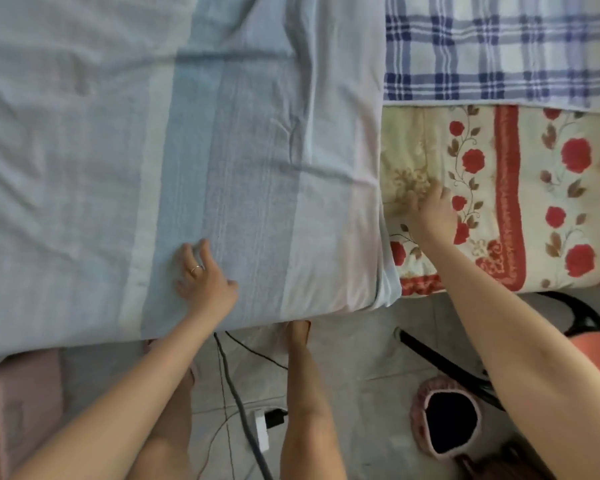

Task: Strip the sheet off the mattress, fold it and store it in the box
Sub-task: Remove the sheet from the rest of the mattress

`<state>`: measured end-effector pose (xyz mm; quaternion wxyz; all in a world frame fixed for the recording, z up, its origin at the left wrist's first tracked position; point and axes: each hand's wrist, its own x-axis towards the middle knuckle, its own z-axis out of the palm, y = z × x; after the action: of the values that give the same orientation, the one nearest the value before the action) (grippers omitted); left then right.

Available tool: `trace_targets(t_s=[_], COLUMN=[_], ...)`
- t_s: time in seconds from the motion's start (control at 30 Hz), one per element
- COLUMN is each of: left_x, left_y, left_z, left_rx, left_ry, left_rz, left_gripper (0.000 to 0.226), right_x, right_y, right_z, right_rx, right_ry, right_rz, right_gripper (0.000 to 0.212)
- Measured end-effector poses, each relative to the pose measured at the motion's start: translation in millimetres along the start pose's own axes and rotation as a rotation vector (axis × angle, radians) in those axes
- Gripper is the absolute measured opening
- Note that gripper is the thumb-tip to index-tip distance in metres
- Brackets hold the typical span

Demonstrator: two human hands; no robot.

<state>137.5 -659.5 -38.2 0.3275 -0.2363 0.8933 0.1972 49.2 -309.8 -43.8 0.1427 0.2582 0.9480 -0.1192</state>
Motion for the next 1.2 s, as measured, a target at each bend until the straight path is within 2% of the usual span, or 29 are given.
trace_targets(t_s=[0.07,0.13,0.23,0.3,0.37,0.43,0.5,0.53,0.63,0.67,0.77,0.9,0.97,1.1,1.2], left_x=[-5.4,-9.4,-11.0,-8.0,-2.4,5.1,17.9,26.3,47.3,50.9,54.7,62.5,68.2,77.3,82.0], left_y=[19.9,48.0,91.4,120.5,149.4,173.9,191.2,196.5,204.1,206.8,220.3,246.3,256.9,270.2,278.4], left_z=[5.9,12.0,13.3,12.9,13.8,15.9,19.6,19.5,8.3,5.6,-1.6,-2.6,-0.2,-0.6,-5.8], left_rx=[-0.010,0.020,0.052,0.101,0.165,0.269,0.519,0.626,0.697,0.694,0.728,0.806,0.933,1.116,1.167], left_ry=[0.021,0.036,0.098,0.169,0.205,0.208,0.262,0.272,0.248,0.231,0.163,0.050,0.005,-0.093,-0.165], left_rz=[0.027,0.139,0.439,0.672,0.868,1.071,1.294,1.349,1.315,1.289,1.238,1.133,1.166,1.265,1.319], left_gripper=[0.081,0.075,0.066,0.064,0.060,0.044,0.032,0.031,0.033,0.031,0.005,0.027,0.027,0.031,0.032], right_x=[-12.2,-29.8,-59.3,-74.1,-85.1,-93.5,-99.3,-102.1,-106.1,-105.9,-101.5,-93.5,-86.6,-79.6,-78.4], right_y=[-0.5,-0.7,-8.6,-17.7,-29.0,-38.4,-37.1,-34.0,-21.9,-17.2,-6.2,-6.4,-9.6,-14.6,-6.9], right_z=[-11.5,-11.1,8.8,25.1,35.2,40.6,47.1,48.6,45.9,44.7,43.9,46.6,46.8,44.3,41.2], right_rx=[0.229,0.335,0.370,0.253,0.194,0.183,0.204,0.238,0.353,0.382,0.393,0.345,0.313,0.220,0.363], right_ry=[0.048,-0.008,-0.152,-0.103,0.034,0.121,0.122,0.102,0.030,0.025,-0.076,-0.151,-0.176,-0.211,-0.223], right_rz=[0.034,-0.009,-0.166,-0.285,-0.299,-0.310,-0.326,-0.341,-0.367,-0.318,-0.058,0.052,0.085,0.024,0.014], right_gripper=[0.034,0.019,0.013,0.006,0.007,0.012,0.021,0.025,0.018,0.016,0.021,0.024,0.019,0.012,0.010])
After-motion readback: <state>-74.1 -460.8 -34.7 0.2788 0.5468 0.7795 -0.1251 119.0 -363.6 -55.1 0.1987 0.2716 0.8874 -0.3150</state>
